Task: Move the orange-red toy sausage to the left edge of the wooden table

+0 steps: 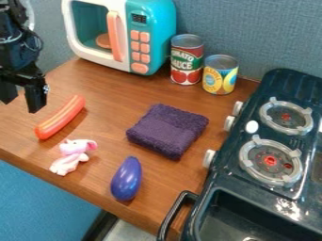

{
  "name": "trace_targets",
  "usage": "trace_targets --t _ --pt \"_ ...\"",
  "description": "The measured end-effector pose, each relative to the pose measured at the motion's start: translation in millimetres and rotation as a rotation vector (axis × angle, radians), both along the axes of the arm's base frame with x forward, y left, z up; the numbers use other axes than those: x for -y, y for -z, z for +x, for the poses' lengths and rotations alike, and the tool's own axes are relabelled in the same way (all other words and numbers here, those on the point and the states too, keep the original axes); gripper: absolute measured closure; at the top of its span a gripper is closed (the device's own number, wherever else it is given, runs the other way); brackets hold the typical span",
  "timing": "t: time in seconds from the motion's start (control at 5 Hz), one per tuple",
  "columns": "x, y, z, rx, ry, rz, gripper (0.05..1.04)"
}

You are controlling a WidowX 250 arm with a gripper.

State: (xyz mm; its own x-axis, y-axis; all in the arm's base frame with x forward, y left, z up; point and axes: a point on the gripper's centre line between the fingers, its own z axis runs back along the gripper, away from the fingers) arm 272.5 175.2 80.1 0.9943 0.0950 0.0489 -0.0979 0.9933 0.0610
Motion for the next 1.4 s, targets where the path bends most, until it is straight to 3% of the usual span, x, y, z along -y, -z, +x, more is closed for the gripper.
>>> trace_targets --t 0.2,0.4,0.6,0.8,1.4 --pt "2 9.5 -3 -0.027 -0.001 -0.018 0.073" --pt "10 12.3 3 0.007 0.012 -0.063 0.073" --pt "16 18.7 10 0.006 0.043 -0.080 0.073" --pt "24 16.5 21 0.025 0.075 -0.068 0.073" --pt "36 45.8 54 -0.047 0.085 0.031 0.074"
